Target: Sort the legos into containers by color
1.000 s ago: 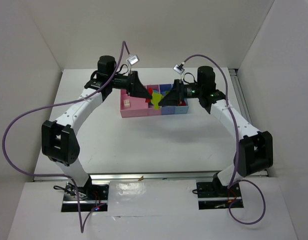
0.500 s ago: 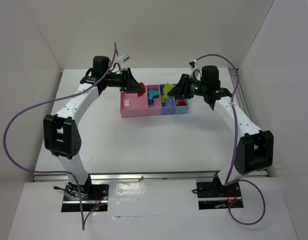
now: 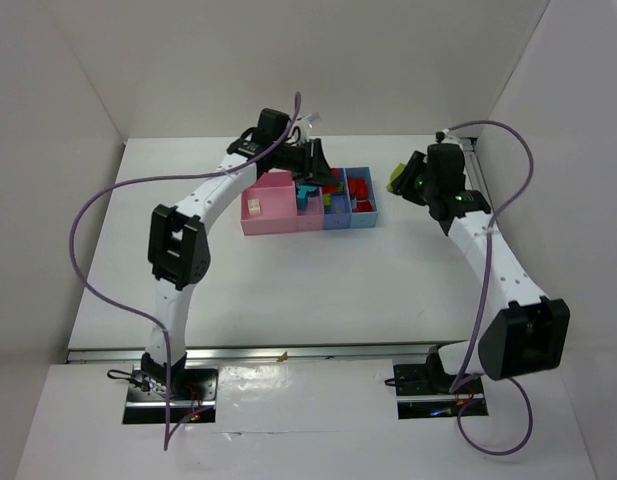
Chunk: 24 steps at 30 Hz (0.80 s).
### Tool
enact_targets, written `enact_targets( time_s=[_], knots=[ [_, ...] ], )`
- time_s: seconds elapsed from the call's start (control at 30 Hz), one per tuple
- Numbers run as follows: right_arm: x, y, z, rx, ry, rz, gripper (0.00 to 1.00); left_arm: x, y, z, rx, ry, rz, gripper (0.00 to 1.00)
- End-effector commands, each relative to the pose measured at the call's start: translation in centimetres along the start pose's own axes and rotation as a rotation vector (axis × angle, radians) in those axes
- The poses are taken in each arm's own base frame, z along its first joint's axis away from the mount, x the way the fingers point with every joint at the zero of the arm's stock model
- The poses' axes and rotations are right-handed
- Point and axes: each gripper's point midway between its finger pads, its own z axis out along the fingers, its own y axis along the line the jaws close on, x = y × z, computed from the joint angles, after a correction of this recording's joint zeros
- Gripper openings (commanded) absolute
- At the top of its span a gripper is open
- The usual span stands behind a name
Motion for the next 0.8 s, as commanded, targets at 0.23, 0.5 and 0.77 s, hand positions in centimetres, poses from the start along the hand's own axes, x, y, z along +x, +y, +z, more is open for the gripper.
enact_targets(
  time_s=[0.23,0.5,0.77],
  knots=[
    [-2.2,-5.8,-8.0,0.241,-0.256,0.132,0.02,-4.2,3.9,9.1,-0.055,-0.118,-0.077,0.00],
    [-0.4,-6.7,-8.1,0.280,-0.187,0.103,0.03,-5.4,4.4,12.7,-0.012,-0.185,-0.079,0.00],
    [-0.3,-6.8,-8.4,0.285,-0.175,0.082,0.03,-5.1,5.1,13.9,-0.011,-0.202,-0.118,0.52]
  ],
)
